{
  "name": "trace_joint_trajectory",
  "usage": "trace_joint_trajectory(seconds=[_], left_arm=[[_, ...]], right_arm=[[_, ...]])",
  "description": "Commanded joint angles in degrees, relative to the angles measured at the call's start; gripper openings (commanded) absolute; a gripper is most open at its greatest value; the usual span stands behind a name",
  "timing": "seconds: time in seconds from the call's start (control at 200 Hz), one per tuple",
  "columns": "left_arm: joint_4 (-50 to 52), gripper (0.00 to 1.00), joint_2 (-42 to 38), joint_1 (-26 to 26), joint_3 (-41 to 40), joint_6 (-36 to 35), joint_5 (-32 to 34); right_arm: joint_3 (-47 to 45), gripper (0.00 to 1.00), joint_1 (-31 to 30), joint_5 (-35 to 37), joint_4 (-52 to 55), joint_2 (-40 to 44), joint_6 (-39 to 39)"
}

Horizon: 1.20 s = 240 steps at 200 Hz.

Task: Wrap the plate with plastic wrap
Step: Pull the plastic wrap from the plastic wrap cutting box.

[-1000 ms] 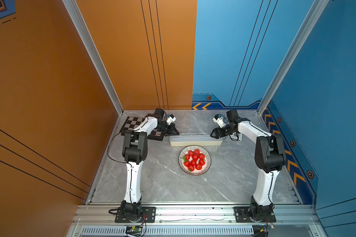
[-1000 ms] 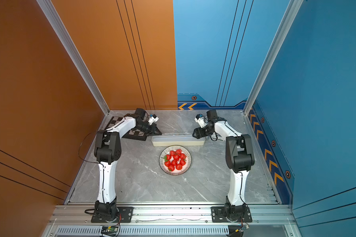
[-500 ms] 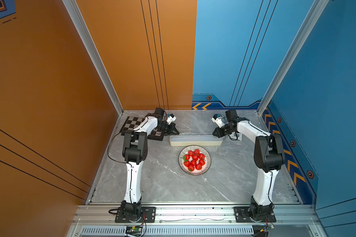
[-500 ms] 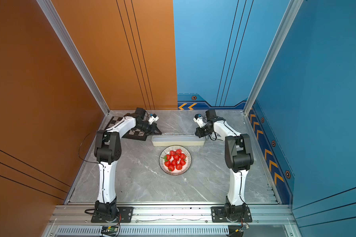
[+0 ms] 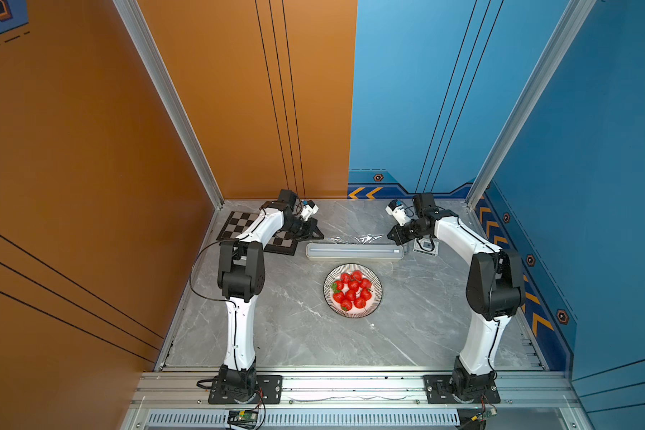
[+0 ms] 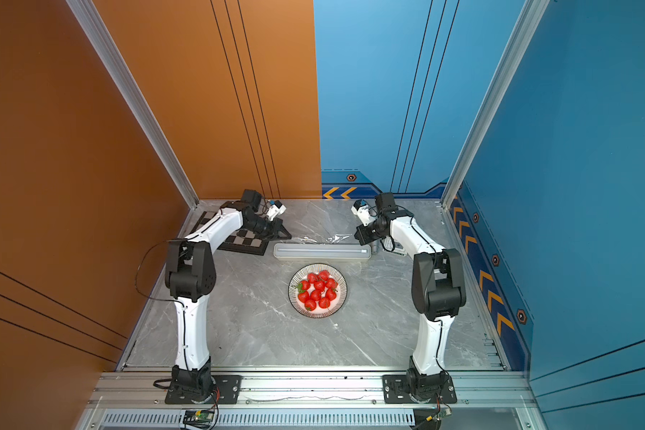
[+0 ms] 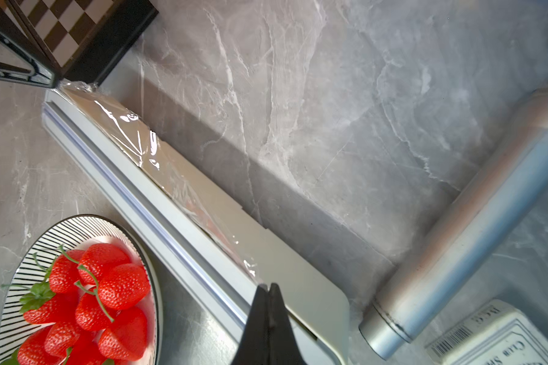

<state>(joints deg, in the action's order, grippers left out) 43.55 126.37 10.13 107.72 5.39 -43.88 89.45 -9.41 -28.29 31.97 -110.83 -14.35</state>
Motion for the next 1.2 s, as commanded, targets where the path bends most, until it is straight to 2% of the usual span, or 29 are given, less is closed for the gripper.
trace_joint_trajectory(seconds=[0.0, 0.29, 1.196], left_arm=[[0.93, 0.00, -4.13, 0.15, 0.14, -1.20, 0.01], [0.92, 0.00, -6.17, 0.14, -1.15, -1.29, 0.64], [0.92, 0.00, -12.08, 1.66, -1.97, 0.41, 1.51]], right_arm=[[-1.04, 0.00, 0.18, -0.36, -0.45, 3.35, 0.55], [-2.22, 0.00, 0.44, -0.18, -0.73, 4.37, 1.09], [-1.79, 0.00, 2.16, -5.60, -3.14, 9.40, 3.93]])
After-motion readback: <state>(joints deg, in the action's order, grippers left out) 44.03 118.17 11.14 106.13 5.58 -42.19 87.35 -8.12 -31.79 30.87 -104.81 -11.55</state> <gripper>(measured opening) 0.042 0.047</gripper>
